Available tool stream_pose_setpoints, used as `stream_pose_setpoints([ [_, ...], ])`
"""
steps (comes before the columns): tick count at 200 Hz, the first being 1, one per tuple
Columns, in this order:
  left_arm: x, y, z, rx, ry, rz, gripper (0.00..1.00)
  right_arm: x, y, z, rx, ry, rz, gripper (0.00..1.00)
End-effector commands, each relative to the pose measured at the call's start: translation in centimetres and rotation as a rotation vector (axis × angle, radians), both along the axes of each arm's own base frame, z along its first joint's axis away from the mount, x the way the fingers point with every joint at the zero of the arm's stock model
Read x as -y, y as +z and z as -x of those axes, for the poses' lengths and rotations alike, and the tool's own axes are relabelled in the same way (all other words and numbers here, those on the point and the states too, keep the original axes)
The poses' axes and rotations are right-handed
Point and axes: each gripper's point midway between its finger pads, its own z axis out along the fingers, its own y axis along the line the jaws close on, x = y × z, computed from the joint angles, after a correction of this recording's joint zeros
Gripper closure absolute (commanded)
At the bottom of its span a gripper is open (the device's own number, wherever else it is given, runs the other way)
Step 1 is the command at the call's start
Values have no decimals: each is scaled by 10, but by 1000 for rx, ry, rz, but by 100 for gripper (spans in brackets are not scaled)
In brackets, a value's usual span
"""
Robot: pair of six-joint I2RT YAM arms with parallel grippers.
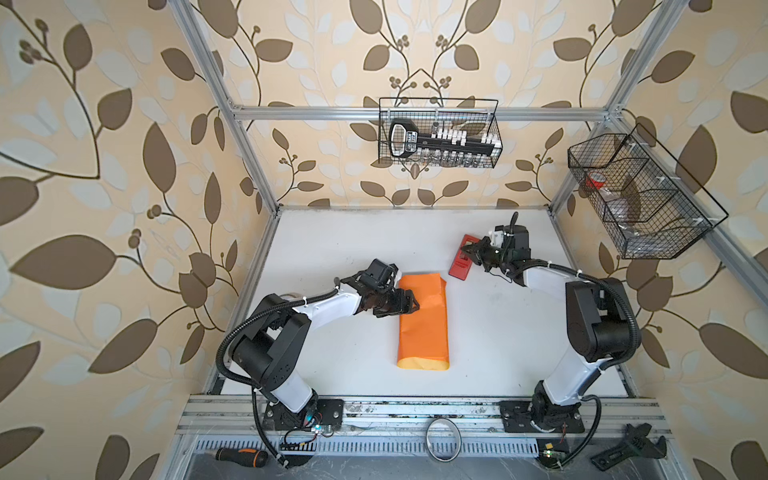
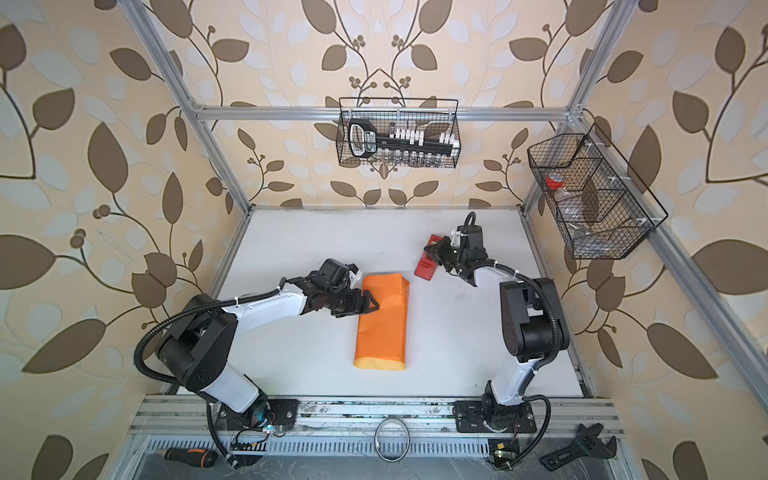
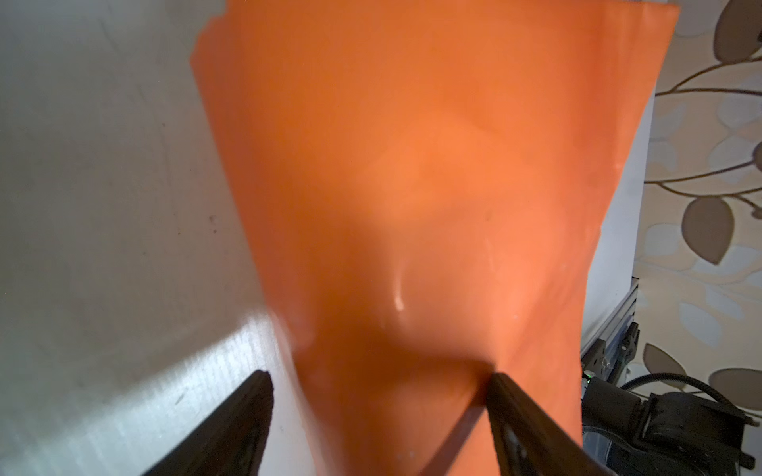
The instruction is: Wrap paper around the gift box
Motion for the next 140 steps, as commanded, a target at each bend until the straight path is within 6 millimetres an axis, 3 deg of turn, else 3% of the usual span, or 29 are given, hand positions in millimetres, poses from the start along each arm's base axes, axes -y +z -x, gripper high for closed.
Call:
stream_pose_setpoints([
  [1,-25,-34,19,-82,4,-138,17,-16,21,14,45,49,-40,100],
  [71,-25,-34,20,-83,4,-137,17,-25,1,51,12,54,-22,100],
  [140,-25,-33,19,-80,5,-136,17,-43,-38,66,-59,95,3,100],
])
